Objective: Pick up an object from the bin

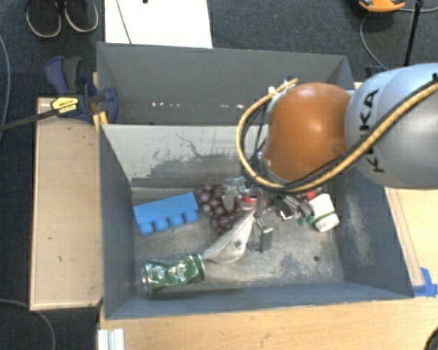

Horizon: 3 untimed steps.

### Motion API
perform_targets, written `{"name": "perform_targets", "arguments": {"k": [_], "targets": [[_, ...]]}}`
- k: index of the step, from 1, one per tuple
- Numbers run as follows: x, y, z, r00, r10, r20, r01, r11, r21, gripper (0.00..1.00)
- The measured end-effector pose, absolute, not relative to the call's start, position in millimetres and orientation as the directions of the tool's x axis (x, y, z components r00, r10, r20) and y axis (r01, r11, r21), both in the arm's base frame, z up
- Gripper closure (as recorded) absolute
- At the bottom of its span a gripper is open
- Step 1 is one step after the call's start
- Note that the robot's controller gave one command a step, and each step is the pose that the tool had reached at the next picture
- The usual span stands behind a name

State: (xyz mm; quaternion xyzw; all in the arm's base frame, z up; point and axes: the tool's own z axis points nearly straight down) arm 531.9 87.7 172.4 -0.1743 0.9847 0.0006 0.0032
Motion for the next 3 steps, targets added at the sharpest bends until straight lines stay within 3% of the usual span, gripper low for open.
{"name": "perform_targets", "arguments": {"k": [2,3], "targets": [[515.4,82.8,124.8,-0.858,-0.513,-0.008,-0.513,0.858,-0.002,0.0],[512.9,77.5,115.6,-0.834,-0.552,-0.006,-0.552,0.834,-0.001,0.0]]}}
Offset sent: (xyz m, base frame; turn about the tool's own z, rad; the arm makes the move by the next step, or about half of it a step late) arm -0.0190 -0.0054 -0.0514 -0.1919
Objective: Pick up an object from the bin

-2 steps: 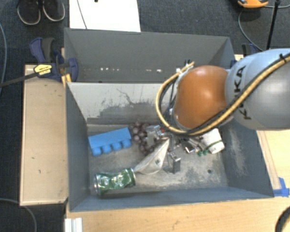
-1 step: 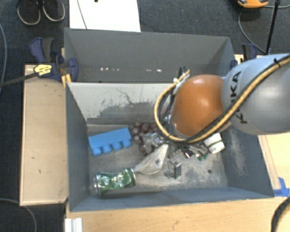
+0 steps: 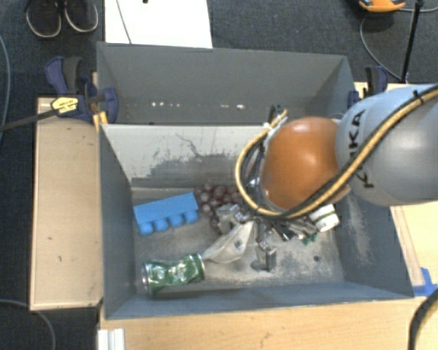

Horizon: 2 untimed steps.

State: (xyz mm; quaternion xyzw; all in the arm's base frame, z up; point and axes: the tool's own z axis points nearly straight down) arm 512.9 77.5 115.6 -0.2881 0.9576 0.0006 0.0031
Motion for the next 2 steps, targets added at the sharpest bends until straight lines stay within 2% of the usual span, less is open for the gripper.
{"name": "perform_targets", "arguments": {"k": [1,2], "targets": [[525.2,73.0,103.0,-0.678,-0.735,-0.012,-0.735,0.678,-0.006,0.0],[525.8,70.2,101.0,-0.716,-0.698,-0.009,-0.698,0.716,-0.002,0.0]]}}
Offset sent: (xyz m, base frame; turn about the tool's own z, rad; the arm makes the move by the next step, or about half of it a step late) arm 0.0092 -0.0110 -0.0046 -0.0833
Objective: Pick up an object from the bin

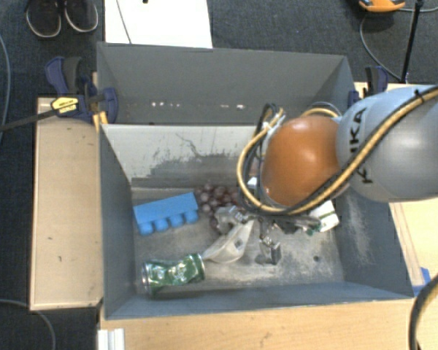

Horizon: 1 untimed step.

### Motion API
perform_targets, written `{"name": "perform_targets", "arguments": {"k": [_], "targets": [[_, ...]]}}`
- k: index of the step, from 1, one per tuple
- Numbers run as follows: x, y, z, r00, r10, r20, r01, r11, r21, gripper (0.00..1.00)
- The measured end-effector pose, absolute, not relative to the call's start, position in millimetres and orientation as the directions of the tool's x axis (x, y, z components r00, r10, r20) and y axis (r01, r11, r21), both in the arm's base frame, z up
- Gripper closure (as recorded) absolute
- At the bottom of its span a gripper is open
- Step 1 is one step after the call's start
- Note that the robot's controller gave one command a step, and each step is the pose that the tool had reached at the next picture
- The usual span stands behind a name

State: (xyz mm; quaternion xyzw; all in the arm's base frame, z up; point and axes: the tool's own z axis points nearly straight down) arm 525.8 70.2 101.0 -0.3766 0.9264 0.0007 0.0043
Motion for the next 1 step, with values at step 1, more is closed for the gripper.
{"name": "perform_targets", "arguments": {"k": [1], "targets": [[536.7,62.1,125.1,-0.742,-0.67,-0.018,-0.67,0.743,-0.007,1.0]]}}
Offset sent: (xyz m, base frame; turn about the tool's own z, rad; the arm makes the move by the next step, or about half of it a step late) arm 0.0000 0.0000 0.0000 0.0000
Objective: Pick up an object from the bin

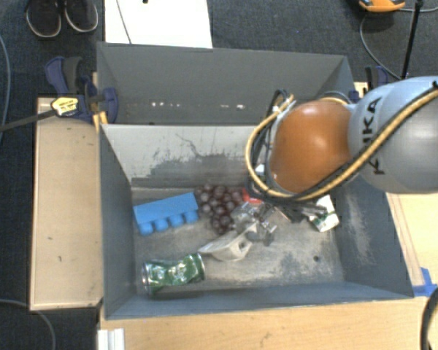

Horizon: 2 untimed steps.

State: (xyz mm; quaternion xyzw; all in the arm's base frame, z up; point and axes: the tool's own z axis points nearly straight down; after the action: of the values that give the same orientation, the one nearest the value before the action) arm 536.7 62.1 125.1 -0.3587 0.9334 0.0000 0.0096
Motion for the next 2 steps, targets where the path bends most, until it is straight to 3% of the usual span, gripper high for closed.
{"name": "perform_targets", "arguments": {"k": [1,2], "targets": [[536.6,62.1,125.0,-0.744,-0.668,-0.018,-0.668,0.744,-0.006,1.0],[529.3,64.8,158.9,-0.729,-0.684,-0.008,-0.684,0.729,0.0,1.0]]}}
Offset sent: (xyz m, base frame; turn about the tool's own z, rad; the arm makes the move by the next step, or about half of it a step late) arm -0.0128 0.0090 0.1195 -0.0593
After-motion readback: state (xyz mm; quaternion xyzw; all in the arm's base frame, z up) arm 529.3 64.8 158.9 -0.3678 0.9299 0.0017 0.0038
